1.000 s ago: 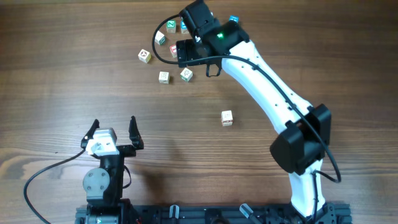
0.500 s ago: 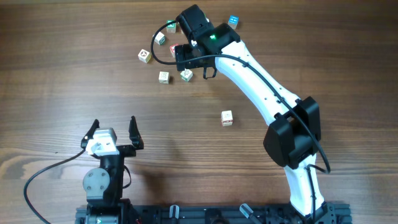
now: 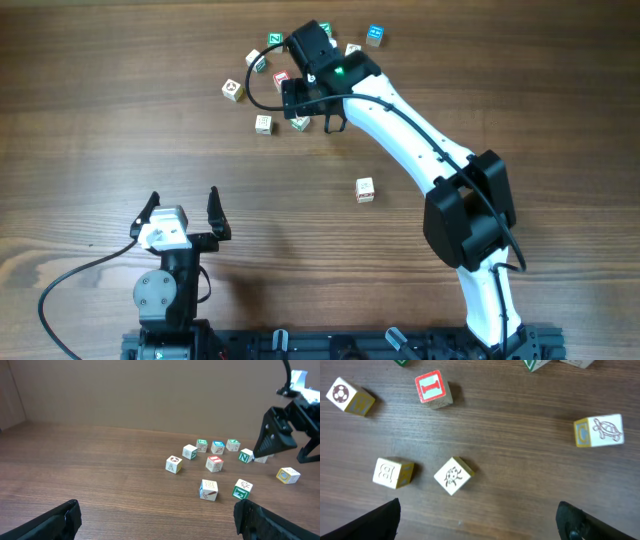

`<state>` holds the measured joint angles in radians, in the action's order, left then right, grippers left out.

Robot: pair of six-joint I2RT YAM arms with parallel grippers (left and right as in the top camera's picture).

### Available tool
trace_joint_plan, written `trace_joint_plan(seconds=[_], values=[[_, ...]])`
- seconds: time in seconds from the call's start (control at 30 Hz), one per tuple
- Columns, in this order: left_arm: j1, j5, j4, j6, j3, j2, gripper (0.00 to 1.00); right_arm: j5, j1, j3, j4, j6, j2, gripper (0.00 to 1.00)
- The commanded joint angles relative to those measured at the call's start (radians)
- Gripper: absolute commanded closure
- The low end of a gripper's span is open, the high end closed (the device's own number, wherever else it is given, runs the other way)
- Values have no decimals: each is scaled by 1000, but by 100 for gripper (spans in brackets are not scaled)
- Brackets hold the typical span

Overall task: Form a tower
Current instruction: 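Move the right gripper to the cluster above the ladybug block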

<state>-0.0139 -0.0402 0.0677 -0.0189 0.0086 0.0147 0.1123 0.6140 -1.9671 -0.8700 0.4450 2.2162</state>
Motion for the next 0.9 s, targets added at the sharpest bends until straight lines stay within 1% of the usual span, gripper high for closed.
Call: trace_joint_plan(seconds=[0.0, 0.3, 0.37, 0.47, 0.53, 0.6, 0.67, 0.73, 0.83, 0.87], values=[[-6, -13, 0, 19, -3, -5, 0, -8, 0, 90, 74, 11, 19, 0], [-6, -13, 0, 19, -3, -5, 0, -8, 0, 300, 317, 14, 19, 0], [-6, -13, 0, 19, -3, -5, 0, -9, 0, 322, 345, 34, 19, 0], [-6, -13, 0, 19, -3, -5, 0, -10, 0, 346, 404, 102, 19, 0], [-6, -13, 0, 19, -3, -5, 0, -10, 0, 346, 439, 104, 19, 0], [-6, -13, 0, 19, -3, -5, 0, -47, 0, 346, 468, 40, 19, 1], [-6, -13, 0, 19, -3, -5, 0, -93, 0, 346, 481, -48, 19, 4], [-6, -13, 0, 19, -3, -5, 0, -96, 0, 346, 485, -146, 19, 5], [-6, -13, 0, 19, -3, -5, 0, -116, 0, 346, 492, -297, 19, 4], [-6, -13, 0, 19, -3, -5, 0, -136, 0, 346, 497, -375, 19, 3]])
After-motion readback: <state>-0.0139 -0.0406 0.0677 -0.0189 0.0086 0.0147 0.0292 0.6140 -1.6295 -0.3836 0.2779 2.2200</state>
